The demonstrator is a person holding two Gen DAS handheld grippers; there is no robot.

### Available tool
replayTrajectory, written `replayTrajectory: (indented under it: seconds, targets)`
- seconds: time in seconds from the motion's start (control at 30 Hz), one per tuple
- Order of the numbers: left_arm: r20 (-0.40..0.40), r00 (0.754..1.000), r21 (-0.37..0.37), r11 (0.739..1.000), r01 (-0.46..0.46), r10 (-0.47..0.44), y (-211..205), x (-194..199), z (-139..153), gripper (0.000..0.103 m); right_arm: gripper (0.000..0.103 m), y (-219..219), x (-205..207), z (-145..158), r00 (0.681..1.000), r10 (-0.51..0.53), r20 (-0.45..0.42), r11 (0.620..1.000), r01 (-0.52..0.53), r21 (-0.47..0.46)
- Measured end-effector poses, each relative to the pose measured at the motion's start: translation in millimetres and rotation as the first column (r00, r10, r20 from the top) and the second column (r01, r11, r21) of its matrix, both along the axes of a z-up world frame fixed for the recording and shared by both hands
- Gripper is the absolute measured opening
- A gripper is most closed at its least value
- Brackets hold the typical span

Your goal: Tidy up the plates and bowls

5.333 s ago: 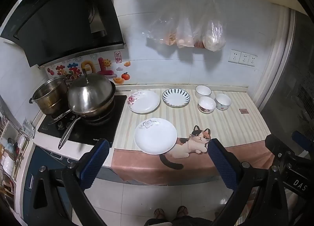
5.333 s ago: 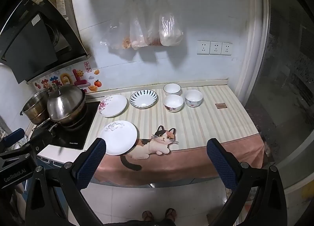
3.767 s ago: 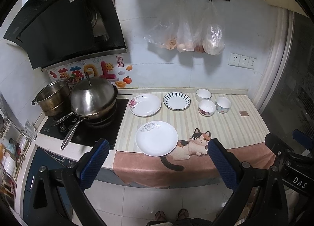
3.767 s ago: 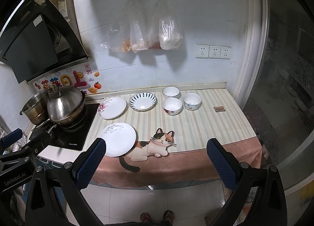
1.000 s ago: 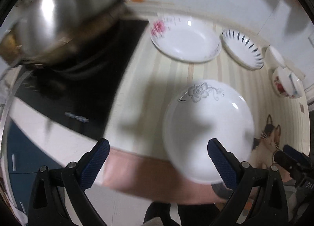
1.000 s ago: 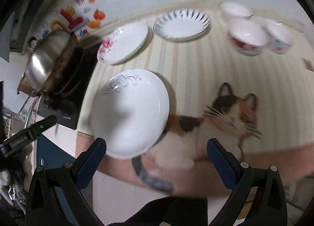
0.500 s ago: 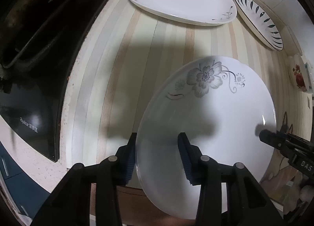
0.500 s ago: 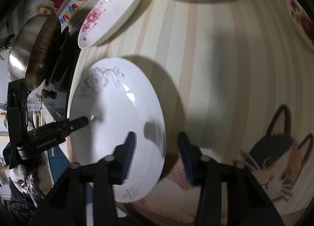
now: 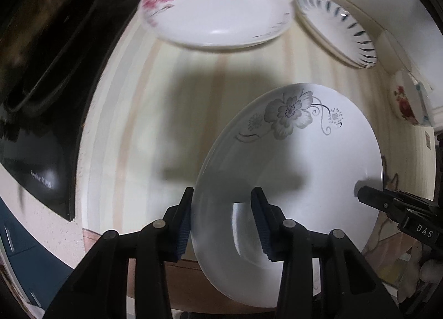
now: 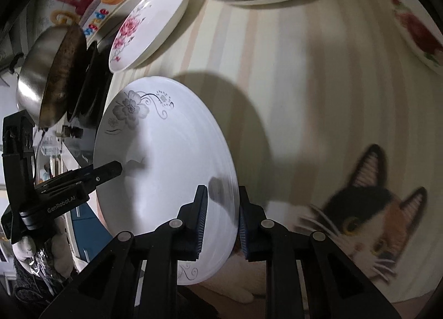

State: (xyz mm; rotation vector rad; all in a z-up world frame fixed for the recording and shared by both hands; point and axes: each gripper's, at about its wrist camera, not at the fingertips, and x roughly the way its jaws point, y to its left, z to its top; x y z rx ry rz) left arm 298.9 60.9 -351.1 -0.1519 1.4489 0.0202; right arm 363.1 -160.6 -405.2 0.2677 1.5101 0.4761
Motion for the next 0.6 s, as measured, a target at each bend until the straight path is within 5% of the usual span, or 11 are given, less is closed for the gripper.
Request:
replayTrajectory:
  seconds: [0.3,0.6]
  targets:
    - [0.014,0.996,-0.024,0.996,0.089,-0.088,-50,12,18,0.038,0.023,-68,-2,31,0.996,-0.085,0.034,0.996,0.085,0.001]
    - [-0.008,0.989,-0.019,0.989,0.146,-0.147,-84,36,5,0.038,0.023,-118,-5,23,0.987,-0.159,0.027,0.987,0.16,-0.009]
